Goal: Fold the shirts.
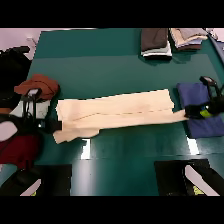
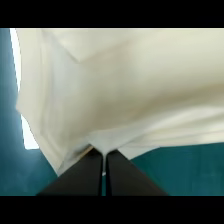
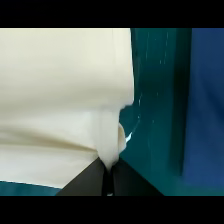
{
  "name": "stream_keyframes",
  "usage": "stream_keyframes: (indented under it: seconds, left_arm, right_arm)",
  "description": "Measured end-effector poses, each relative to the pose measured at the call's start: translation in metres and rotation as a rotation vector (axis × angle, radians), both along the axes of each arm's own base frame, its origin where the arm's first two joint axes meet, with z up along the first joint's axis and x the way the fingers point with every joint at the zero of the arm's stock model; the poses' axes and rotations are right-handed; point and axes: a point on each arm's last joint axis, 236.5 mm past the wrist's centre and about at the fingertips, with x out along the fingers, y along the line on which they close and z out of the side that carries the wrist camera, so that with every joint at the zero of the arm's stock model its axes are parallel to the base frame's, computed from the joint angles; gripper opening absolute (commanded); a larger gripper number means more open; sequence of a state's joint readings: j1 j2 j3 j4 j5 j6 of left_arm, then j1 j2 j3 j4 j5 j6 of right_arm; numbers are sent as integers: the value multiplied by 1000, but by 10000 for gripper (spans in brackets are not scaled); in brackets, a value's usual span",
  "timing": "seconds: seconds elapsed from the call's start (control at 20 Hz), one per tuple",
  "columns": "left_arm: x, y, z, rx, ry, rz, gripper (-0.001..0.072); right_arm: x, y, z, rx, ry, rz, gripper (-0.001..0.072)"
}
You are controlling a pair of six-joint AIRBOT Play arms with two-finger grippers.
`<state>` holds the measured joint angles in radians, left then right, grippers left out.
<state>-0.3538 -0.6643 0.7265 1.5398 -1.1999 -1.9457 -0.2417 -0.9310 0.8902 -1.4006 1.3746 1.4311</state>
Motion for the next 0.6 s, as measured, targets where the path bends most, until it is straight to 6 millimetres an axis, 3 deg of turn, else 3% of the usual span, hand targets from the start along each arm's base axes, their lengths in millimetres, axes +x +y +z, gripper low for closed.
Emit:
stream_keyframes:
  seconds: [0.15,0.4,0.45,0.5,0.55,0.6]
  left_arm:
    - [44,10,-5,26,-38,0,20]
    - [101,8,-36,53,-11,-43,36]
    - [110,6,-40,55,-7,-48,308]
    - [118,6,-44,58,-4,-52,577]
    - [125,5,-45,59,-6,-51,537]
    - [132,4,-43,57,-16,-53,540]
  right_arm:
    - [45,3,2,0,-11,23,20]
    - [102,12,-8,37,-1,42,22]
    - [111,15,-10,51,2,42,44]
    - [118,16,-11,62,0,42,188]
    - [126,17,-12,74,-5,43,268]
    - [132,18,-12,97,-10,43,276]
